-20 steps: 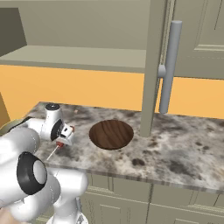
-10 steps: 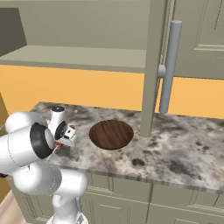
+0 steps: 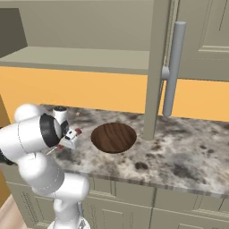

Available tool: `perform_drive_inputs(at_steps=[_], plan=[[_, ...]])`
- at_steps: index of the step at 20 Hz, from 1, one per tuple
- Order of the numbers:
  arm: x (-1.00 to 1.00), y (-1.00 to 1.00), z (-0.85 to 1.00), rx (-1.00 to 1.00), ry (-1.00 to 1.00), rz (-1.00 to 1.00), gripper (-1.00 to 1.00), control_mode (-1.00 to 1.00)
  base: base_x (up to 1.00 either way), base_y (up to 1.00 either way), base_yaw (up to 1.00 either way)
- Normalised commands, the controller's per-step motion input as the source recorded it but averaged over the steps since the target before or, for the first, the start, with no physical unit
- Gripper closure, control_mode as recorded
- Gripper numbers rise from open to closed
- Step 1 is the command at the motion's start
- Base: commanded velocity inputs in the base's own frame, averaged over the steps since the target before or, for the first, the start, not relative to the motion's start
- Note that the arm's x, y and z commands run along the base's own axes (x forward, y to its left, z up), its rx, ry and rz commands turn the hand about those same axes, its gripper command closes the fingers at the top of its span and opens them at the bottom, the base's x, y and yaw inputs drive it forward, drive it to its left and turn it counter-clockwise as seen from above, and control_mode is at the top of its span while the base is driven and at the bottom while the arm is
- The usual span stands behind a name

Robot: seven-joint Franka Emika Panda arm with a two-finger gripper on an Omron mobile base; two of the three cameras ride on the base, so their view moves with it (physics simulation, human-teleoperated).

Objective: Pick both bowls and place them on the counter. Then place the kebab skewer in one bowl and place the sugar cube in the other bowl.

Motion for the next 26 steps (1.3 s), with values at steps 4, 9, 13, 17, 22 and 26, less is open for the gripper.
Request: perform_drive_inputs(at_steps=[4,9,13,17,22,26], plan=[[-0.09,-0.03,-0.01,0.03,-0.02,0.00,1.00,-1.00,0.00,0.00,0.00],[-0.31,-0.04,0.03,0.03,-0.06,-0.01,1.00,-1.00,0.00,0.00,0.00],[-0.75,-0.16,0.55,0.00,-0.18,-0.03,1.00,-1.00,0.00,0.00,0.00],[-0.74,-0.21,0.76,0.00,-0.19,-0.07,1.00,-1.00,0.00,0.00,0.00],[-0.33,-0.41,0.56,0.00,-0.14,-0.10,1.00,-1.00,0.00,0.00,0.00],[0.00,-0.38,0.65,0.00,-0.08,-0.08,1.00,-1.00,0.00,0.00,0.00]])
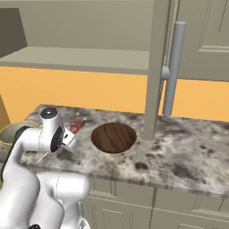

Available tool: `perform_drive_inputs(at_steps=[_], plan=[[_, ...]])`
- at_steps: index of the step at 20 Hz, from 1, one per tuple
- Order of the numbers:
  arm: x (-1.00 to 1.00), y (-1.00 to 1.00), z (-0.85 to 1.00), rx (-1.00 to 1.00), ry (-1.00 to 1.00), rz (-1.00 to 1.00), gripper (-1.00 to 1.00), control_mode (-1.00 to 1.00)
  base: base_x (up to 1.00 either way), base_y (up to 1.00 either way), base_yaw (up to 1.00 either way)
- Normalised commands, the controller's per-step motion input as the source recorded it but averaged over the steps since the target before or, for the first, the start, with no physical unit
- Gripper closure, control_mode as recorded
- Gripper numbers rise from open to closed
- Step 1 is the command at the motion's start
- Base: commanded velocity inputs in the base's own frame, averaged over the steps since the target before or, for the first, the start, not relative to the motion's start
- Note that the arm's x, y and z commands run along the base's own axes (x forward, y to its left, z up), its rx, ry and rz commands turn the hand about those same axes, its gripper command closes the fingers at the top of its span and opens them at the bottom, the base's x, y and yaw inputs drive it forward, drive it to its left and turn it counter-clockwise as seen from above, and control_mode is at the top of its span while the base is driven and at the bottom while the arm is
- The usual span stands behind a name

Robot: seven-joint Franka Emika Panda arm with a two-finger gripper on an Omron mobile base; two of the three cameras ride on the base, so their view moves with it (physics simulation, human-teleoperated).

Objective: Pick both bowls and place them on the counter. Then place the kebab skewer in one bowl and place the sugar cube in the other bowl.

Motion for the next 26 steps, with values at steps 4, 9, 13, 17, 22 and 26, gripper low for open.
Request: perform_drive_inputs(at_steps=[4,9,13,17,22,26], plan=[[0.26,-0.50,0.60,0.04,0.01,-0.14,1.00,-1.00,0.00,0.00,0.00],[0.41,-0.59,0.33,0.07,0.09,-0.16,1.00,-1.00,0.00,0.00,0.00],[0.55,-0.54,0.11,0.08,0.14,-0.08,1.00,-1.00,0.00,0.00,0.00],[0.67,-0.44,0.00,0.09,0.20,-0.03,1.00,-1.00,0.00,0.00,0.00],[0.62,-0.29,-0.01,0.05,0.17,-0.03,1.00,-1.00,0.00,0.00,0.00],[0.31,-0.07,-0.24,0.00,0.00,0.00,1.00,-1.00,0.00,0.00,0.00]])
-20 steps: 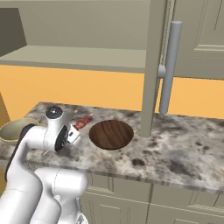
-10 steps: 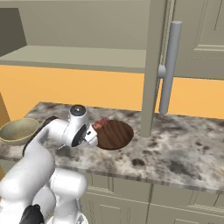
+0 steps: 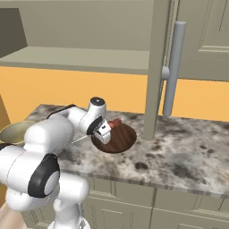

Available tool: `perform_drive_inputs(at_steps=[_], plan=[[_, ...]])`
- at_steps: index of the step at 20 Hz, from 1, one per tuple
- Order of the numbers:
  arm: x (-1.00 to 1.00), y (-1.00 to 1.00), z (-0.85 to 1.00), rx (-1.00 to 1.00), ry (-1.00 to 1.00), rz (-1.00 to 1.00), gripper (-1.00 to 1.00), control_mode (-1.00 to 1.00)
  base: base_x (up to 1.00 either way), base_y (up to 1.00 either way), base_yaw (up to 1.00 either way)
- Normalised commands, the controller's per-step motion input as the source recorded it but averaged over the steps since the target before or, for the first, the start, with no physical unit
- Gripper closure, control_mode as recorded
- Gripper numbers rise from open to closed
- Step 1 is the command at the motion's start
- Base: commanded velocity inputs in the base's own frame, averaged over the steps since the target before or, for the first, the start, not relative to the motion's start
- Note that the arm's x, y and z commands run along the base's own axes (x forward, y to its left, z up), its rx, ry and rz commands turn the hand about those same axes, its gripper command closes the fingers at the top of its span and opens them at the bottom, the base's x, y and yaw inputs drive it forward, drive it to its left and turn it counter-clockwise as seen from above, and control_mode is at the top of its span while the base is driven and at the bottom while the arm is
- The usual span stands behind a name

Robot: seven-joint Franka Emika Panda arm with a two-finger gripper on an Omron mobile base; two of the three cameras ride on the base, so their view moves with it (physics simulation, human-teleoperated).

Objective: Pick both bowls and place them on the counter. Then place the kebab skewer in one bowl and place the sugar cube in the other bowl.

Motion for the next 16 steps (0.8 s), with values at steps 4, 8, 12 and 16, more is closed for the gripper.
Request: perform_drive_inputs(at_steps=[4,8,12,16], plan=[[0.33,-0.18,-0.32,0.00,0.01,0.00,1.00,-1.00,0.00,0.00,0.00],[0.38,-0.19,-0.31,0.00,0.01,0.00,1.00,-1.00,0.00,0.00,0.00],[0.30,-0.28,-0.24,0.00,0.00,0.00,1.00,-1.00,0.00,0.00,0.00],[0.04,-0.29,-0.16,0.01,0.00,0.00,1.00,-1.00,0.00,0.00,0.00]])
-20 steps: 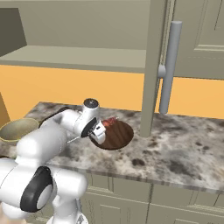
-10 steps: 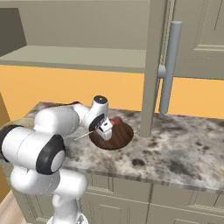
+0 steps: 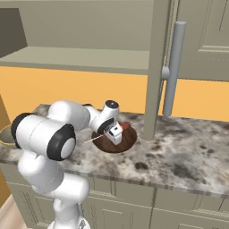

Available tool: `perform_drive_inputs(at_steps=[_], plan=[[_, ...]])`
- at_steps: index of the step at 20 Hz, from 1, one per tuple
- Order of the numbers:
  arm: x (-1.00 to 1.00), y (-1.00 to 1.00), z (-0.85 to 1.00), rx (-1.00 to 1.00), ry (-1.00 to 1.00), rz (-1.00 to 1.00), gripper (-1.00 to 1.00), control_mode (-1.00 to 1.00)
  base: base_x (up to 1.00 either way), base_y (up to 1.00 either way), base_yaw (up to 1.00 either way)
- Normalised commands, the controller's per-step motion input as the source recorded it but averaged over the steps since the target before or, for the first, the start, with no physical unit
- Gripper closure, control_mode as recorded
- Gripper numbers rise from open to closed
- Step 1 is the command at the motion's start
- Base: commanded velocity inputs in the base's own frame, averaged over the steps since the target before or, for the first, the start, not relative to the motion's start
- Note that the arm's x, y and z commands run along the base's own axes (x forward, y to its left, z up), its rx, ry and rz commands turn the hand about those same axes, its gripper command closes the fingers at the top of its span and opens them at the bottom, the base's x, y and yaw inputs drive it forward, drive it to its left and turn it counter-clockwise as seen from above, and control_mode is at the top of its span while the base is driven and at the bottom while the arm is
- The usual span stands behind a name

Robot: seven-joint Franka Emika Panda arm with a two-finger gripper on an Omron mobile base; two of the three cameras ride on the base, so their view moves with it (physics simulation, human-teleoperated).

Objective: Pick both bowls and place them on the counter. Then place the kebab skewer in one bowl and place the sugar cube in the other bowl.

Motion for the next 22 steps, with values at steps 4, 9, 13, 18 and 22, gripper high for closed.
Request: perform_drive_inputs(at_steps=[4,9,13,18,22], plan=[[0.12,-0.04,-0.20,0.00,0.04,0.00,-1.00,-1.00,0.00,0.00,0.00],[-0.03,-0.09,0.03,0.01,-0.01,-0.02,-1.00,-1.00,0.00,0.00,0.00],[-0.19,-0.02,0.43,0.00,-0.02,-0.10,-1.00,-1.00,0.00,0.00,0.00],[-0.35,0.08,0.61,0.00,-0.09,-0.08,-1.00,-1.00,0.00,0.00,0.00],[-0.65,0.24,0.45,0.00,-0.10,-0.09,-1.00,-1.00,0.00,0.00,0.00]])
